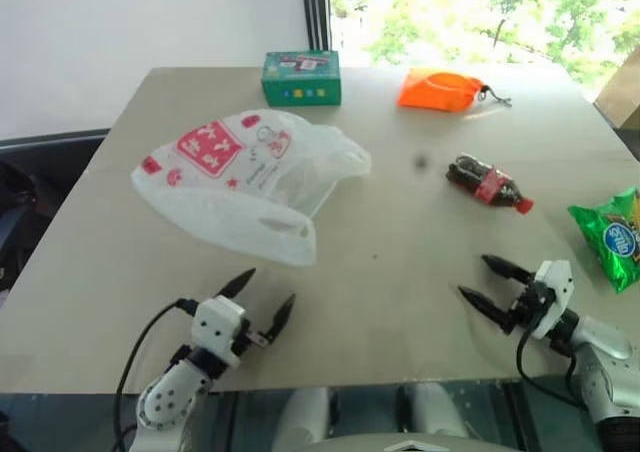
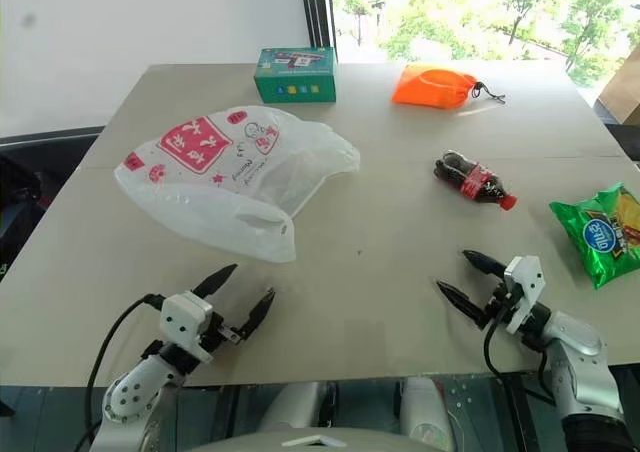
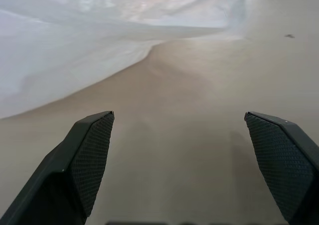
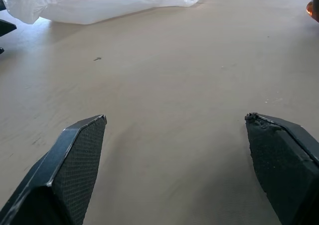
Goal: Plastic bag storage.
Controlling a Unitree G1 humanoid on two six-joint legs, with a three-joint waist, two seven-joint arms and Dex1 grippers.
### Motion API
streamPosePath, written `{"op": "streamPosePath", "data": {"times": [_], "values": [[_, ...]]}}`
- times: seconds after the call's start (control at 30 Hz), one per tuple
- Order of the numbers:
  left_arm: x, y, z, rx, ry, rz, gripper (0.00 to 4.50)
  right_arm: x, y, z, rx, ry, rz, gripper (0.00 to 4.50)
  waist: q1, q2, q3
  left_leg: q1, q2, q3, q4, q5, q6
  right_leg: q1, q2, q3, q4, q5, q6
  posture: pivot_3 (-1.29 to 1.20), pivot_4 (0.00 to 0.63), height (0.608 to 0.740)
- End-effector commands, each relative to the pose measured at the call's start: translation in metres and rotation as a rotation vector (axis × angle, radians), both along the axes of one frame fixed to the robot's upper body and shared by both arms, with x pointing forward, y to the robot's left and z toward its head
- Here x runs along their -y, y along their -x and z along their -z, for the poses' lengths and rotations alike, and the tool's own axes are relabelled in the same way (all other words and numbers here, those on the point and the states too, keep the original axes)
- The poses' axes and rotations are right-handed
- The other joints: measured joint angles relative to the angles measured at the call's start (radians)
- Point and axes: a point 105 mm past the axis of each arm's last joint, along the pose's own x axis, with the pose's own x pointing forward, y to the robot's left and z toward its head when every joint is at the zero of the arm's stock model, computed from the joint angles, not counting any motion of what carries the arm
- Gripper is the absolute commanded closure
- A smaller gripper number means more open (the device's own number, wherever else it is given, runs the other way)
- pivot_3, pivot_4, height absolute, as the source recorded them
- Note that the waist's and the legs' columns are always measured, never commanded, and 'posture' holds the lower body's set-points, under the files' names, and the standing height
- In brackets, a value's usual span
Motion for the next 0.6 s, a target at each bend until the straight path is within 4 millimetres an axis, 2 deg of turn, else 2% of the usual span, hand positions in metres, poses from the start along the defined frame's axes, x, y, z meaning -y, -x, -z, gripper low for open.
{"op": "streamPosePath", "data": {"times": [0.03,0.2,0.33,0.47,0.6], "values": [[0.015,0.006,-0.024,0.045,0.057,0.100,0.05,-0.011,0.008,0.003,-0.039,-0.018,-0.067,0.00,0.000,-0.003,0.002,-0.001,0.001,0.000,0.001,0.000,0.000,-0.001,0.000,0.000,0.001,0.000,0.000,0.00,0.150,0.740],[0.035,0.000,-0.061,0.125,0.098,0.153,0.05,-0.026,0.018,-0.008,-0.034,-0.050,-0.159,0.00,0.003,-0.004,0.005,-0.003,0.001,-0.004,0.004,0.000,0.000,-0.002,-0.002,0.000,0.003,0.000,0.000,0.00,0.150,0.740],[0.046,-0.014,-0.080,0.182,0.097,0.143,0.05,-0.047,0.025,-0.034,0.039,-0.096,-0.238,0.00,0.002,0.001,0.008,-0.004,0.000,-0.004,0.004,0.000,0.000,-0.002,0.001,0.001,0.004,0.000,0.000,0.00,0.150,0.740],[0.052,-0.034,-0.078,0.167,0.045,0.085,0.05,-0.065,0.030,-0.054,0.103,-0.121,-0.275,0.00,0.002,0.001,0.009,-0.004,0.000,-0.003,0.005,0.000,0.000,-0.002,0.004,-0.001,0.004,0.002,0.004,0.00,0.150,0.740],[0.059,-0.042,-0.071,0.122,0.007,0.057,0.05,-0.073,0.027,-0.067,0.139,-0.125,-0.281,0.00,0.001,0.000,0.010,-0.004,0.000,-0.003,0.005,0.000,0.000,-0.002,0.006,0.000,0.004,0.003,0.005,0.00,0.150,0.740]]}}
